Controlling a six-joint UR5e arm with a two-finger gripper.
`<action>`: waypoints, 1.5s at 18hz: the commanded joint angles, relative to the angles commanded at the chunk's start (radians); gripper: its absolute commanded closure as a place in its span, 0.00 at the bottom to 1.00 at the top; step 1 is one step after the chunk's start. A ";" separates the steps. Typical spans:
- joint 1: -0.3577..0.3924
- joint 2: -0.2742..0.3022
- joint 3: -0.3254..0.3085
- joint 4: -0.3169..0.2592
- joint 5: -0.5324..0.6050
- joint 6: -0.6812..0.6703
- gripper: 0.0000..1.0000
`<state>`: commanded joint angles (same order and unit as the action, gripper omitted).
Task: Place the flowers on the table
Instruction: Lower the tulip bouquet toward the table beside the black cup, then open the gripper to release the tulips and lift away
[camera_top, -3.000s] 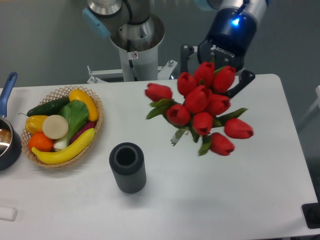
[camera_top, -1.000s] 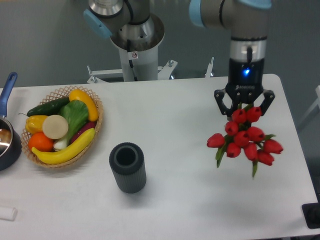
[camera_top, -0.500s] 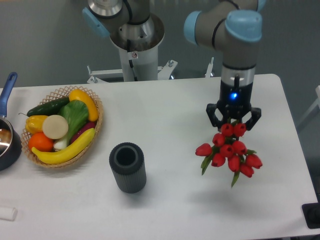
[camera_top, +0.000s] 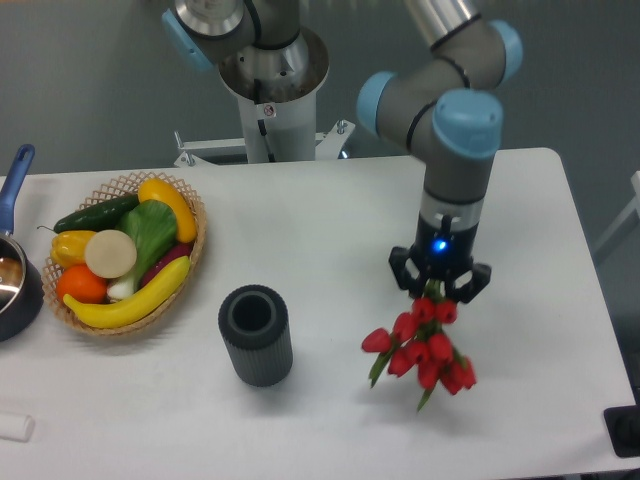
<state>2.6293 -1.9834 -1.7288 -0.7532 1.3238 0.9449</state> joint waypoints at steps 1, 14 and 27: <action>-0.003 -0.008 0.000 0.002 0.000 0.000 0.57; -0.003 -0.025 0.098 0.006 0.002 0.002 0.00; 0.113 0.093 0.043 -0.029 0.143 0.439 0.00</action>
<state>2.7428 -1.8899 -1.6859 -0.7823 1.4664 1.3836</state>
